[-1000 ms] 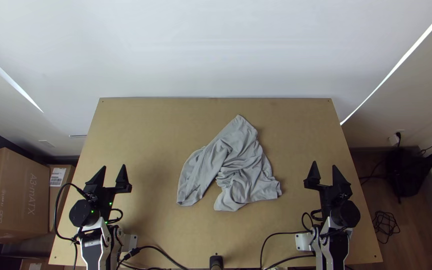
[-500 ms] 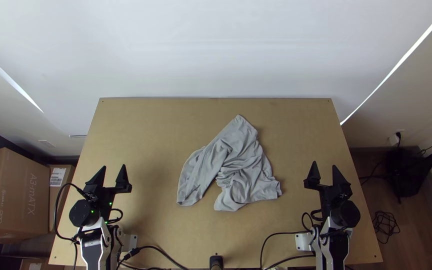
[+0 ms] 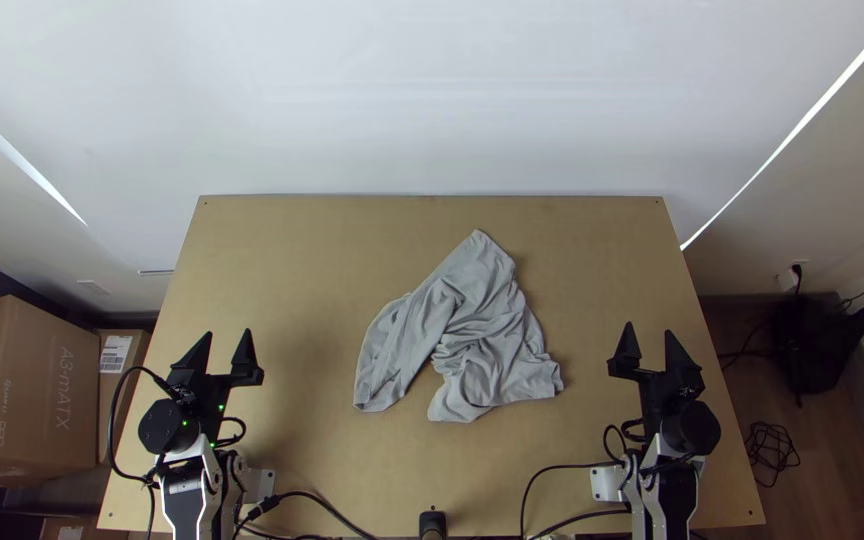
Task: Fold the t-shirt
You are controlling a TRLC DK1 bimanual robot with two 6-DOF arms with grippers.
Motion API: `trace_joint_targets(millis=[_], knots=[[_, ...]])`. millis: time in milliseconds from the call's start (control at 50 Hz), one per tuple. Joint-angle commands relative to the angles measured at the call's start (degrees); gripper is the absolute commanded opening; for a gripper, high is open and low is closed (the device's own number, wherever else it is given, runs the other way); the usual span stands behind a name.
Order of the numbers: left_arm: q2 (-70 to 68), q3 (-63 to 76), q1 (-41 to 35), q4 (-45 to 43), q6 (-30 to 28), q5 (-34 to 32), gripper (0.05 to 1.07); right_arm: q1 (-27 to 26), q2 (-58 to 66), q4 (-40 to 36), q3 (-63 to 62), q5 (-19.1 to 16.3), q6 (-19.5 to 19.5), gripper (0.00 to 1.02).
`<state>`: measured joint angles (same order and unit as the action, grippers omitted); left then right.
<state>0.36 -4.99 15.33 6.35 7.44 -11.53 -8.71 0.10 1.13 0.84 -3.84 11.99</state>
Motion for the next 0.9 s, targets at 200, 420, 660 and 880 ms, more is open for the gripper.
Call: trace_joint_targets(millis=[200, 420, 660, 880], knots=[[-0.4, 2.1, 0.0, 1.7, -0.8, -0.7, 1.03, -0.3, -0.3, -0.9, -0.4, 0.4, 0.8, 0.99], [-0.4, 2.1, 0.0, 1.7, -0.8, -0.7, 1.03, 0.6, -0.3, -0.9, -0.4, 0.4, 1.2, 0.99], [-0.4, 2.1, 0.0, 1.7, -0.8, -0.7, 1.03, 2.2, -0.3, -0.9, -0.4, 0.4, 1.0, 0.99], [-0.4, 2.1, 0.0, 1.7, -0.8, -0.7, 1.03, 5.6, -0.3, -0.9, -0.4, 0.4, 0.9, 0.99]])
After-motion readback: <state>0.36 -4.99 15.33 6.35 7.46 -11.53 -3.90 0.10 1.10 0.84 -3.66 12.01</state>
